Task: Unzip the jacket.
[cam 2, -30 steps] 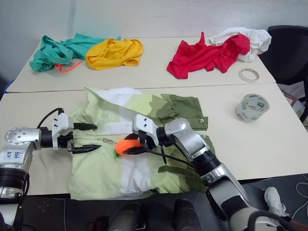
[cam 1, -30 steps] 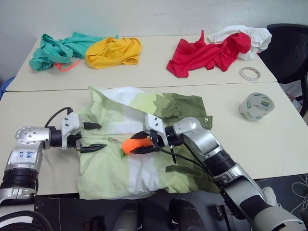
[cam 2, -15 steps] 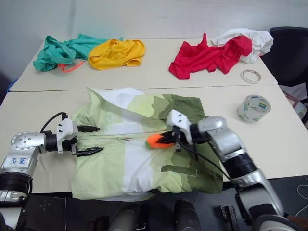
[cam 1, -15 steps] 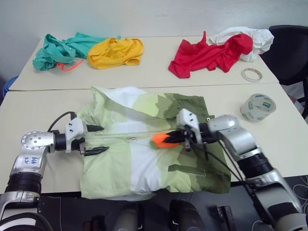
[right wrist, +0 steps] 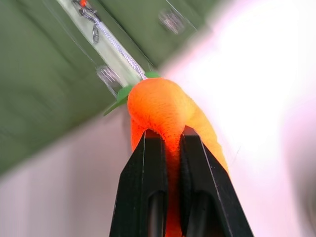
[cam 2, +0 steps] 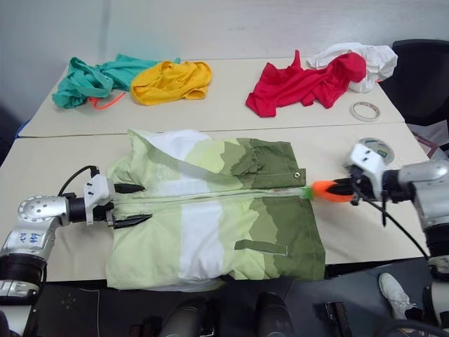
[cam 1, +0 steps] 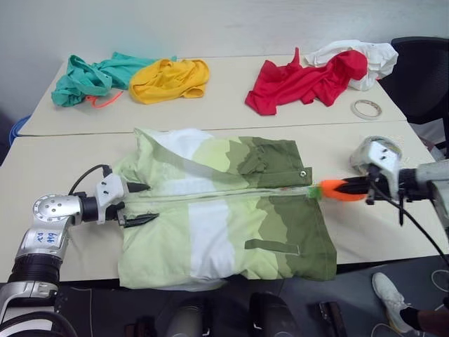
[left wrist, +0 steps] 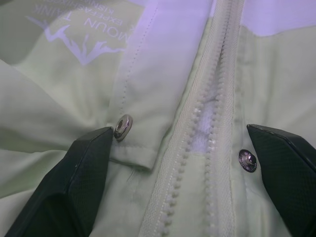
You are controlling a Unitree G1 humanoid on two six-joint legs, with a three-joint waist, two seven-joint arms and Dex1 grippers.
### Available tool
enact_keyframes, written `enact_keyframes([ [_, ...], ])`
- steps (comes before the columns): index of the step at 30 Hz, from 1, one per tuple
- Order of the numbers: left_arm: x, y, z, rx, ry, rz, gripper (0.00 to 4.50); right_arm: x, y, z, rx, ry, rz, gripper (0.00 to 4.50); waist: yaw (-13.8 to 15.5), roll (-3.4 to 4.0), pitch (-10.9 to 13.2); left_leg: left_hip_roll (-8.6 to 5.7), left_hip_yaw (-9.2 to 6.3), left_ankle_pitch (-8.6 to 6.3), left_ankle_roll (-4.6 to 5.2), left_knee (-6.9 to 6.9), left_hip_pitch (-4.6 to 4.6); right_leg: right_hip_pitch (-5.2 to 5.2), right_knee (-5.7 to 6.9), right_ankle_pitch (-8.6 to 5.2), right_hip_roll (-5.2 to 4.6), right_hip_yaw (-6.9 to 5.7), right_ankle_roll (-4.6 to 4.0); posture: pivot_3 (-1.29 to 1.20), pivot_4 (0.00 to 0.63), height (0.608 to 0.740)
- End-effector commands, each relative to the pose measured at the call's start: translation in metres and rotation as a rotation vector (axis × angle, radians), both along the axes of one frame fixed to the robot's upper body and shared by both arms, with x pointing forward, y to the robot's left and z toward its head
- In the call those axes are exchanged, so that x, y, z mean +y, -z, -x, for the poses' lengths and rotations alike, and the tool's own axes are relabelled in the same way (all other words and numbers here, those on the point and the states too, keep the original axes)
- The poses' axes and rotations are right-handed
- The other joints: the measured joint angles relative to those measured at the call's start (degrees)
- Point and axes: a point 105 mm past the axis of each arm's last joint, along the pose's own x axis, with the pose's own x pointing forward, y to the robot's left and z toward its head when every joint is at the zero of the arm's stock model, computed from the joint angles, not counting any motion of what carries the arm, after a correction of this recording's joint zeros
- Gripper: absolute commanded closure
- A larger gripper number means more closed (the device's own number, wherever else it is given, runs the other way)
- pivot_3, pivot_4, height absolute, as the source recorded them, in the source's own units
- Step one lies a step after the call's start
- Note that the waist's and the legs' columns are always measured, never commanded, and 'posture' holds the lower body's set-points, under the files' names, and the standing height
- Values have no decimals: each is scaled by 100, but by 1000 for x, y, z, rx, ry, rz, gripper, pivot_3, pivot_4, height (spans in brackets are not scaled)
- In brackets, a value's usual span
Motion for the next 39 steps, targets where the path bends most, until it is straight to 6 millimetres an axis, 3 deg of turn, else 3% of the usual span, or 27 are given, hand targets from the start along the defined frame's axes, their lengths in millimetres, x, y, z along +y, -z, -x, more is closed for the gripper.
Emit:
enact_keyframes([
  [1, 39, 32, -2, 83, -207, -129, 0, -36, -37, -5, -120, 163, 20, 4472, -2, 38, -22, 0, 3, 4, 0, -2, 4, -1, 3, 0, -2, 2, 0, 0, 150, 740],
  [6, 39, 31, -4, 82, -214, -84, 0, -40, -48, -5, -142, 181, -20, 4472, -11, 50, -29, 1, 25, 30, -24, -80, 64, 8, 10, 0, -1, 21, -2, 0, 150, 740],
  [12, 27, 24, -2, 81, -167, -5, 0, -9, -34, 1, -109, 47, -147, 4472, -17, 51, -30, 2, 42, 33, -28, -102, 85, 12, 7, -3, 0, 36, -6, 0, 150, 740],
  [16, 32, 22, -1, 75, -174, -39, 0, -24, -32, -7, -195, 144, -85, 4472, -33, 51, -30, 1, 53, 31, -24, -101, 85, 10, 4, -3, -1, 44, -6, 0, 150, 740],
  [20, 39, 22, 0, 79, -194, -49, 0, -41, -22, 4, -151, 185, -49, 4472, -27, 50, -30, 2, 54, 30, -24, -101, 83, 8, 2, -3, 0, 45, -6, 0, 150, 740],
  [25, 41, 26, 2, 90, -194, -68, 0, -63, -39, 1, -292, 209, 118, 4472, -40, 51, -29, 1, 65, 29, -23, -103, 83, 0, 5, -3, 0, 55, -6, 0, 150, 740],
  [30, 42, 34, 3, 105, -190, -104, 0, -44, -63, -17, -461, 118, 179, 4472, -59, 53, -30, 3, 70, 29, -26, -108, 91, -2, 6, -3, 1, 62, -6, 0, 150, 740],
  [36, 32, 32, 6, 111, -149, -48, 0, -16, -44, -6, -239, 7, -26, 4472, -36, 50, -30, 4, 70, 29, -24, -109, 88, 0, 2, -3, 1, 61, -6, 0, 150, 740],
  [39, 33, 19, 6, 53, -157, -19, 0, -12, -37, 5, -209, -19, -50, 3643, -44, 50, -30, 5, 68, 27, -21, -108, 84, 0, 2, -3, 1, 57, -6, 0, 150, 740],
])
